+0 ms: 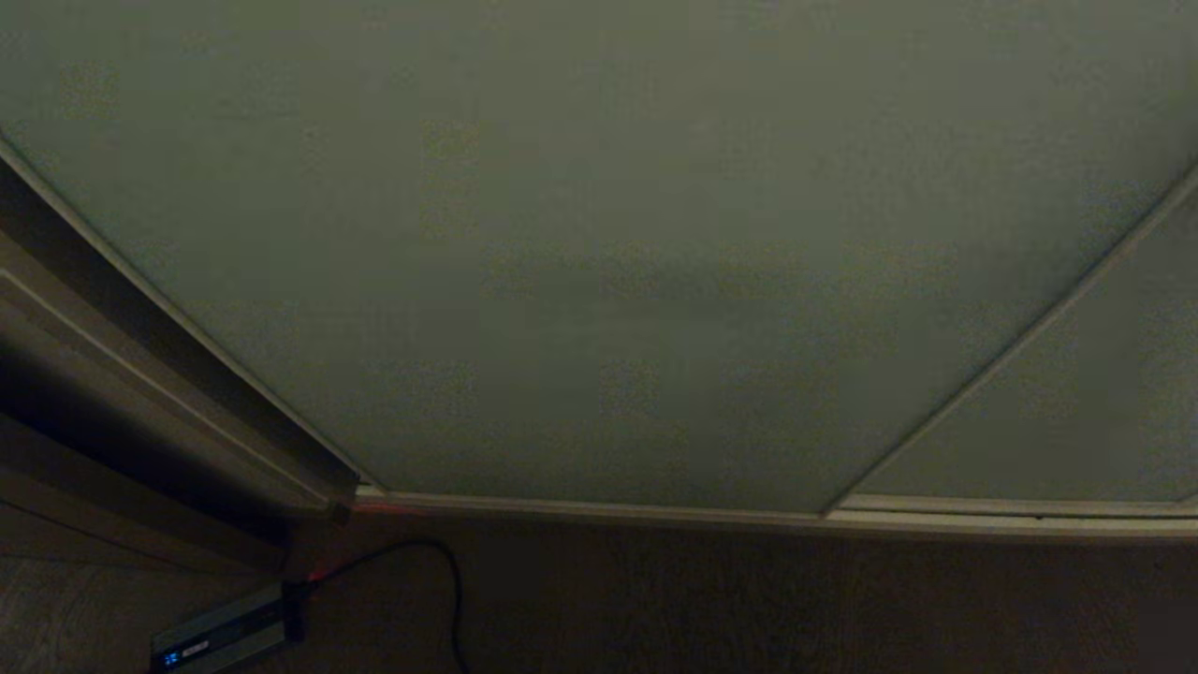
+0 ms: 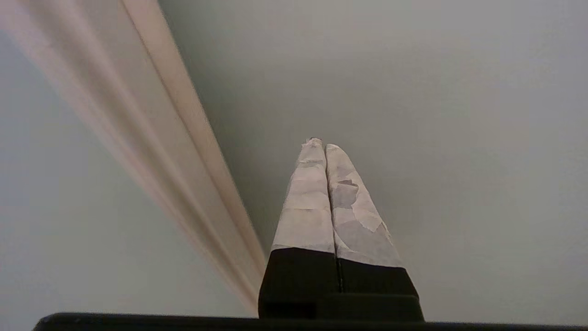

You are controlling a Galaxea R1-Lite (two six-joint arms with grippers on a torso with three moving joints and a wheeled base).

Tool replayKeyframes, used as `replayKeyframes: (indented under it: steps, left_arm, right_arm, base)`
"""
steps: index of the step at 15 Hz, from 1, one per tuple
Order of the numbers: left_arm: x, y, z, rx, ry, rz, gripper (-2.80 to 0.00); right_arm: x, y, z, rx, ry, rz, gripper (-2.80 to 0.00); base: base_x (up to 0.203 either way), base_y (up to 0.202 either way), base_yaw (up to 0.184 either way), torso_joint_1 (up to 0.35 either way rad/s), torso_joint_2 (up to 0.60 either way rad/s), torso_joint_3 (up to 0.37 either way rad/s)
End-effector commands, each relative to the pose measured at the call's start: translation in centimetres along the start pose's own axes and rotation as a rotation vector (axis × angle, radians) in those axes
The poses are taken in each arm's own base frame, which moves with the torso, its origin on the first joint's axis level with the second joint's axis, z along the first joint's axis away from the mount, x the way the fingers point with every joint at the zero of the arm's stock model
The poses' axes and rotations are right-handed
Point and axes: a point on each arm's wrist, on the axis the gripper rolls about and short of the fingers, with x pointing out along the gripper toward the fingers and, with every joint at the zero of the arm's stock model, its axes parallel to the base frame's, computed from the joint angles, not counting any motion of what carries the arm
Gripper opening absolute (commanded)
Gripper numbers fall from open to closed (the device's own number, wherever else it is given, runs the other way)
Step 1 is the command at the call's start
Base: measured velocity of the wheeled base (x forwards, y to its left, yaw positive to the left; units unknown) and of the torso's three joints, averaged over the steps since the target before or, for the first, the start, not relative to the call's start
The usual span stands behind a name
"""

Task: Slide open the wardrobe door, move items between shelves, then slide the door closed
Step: Close the door

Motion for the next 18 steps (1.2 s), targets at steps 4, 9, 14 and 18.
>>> replayKeyframes:
  steps: [4,9,14,18]
  left_arm:
    - [0.0,0.0,0.0,0.000,0.002,0.000,-2.80]
    - [0.0,0.0,0.0,0.000,0.001,0.000,-2.80]
    - [0.0,0.0,0.0,0.000,0.001,0.000,-2.80]
    - [0.0,0.0,0.0,0.000,0.001,0.000,-2.80]
  right_arm:
    - [1.9,1.3,-0.9,0.021,0.015,0.087,-2.80]
    - [0.9,1.9,-1.0,0.024,0.021,0.115,-2.80]
    - [-2.3,1.3,-4.2,-0.047,0.123,0.109,-2.80]
    - [-6.9,0.7,-7.1,-0.051,0.220,0.115,-2.80]
  base:
    - [0.000,0.000,0.000,0.000,0.00,0.000]
    - [0.000,0.000,0.000,0.000,0.00,0.000]
    - [0.000,0.000,0.000,0.000,0.00,0.000]
    - [0.000,0.000,0.000,0.000,0.00,0.000]
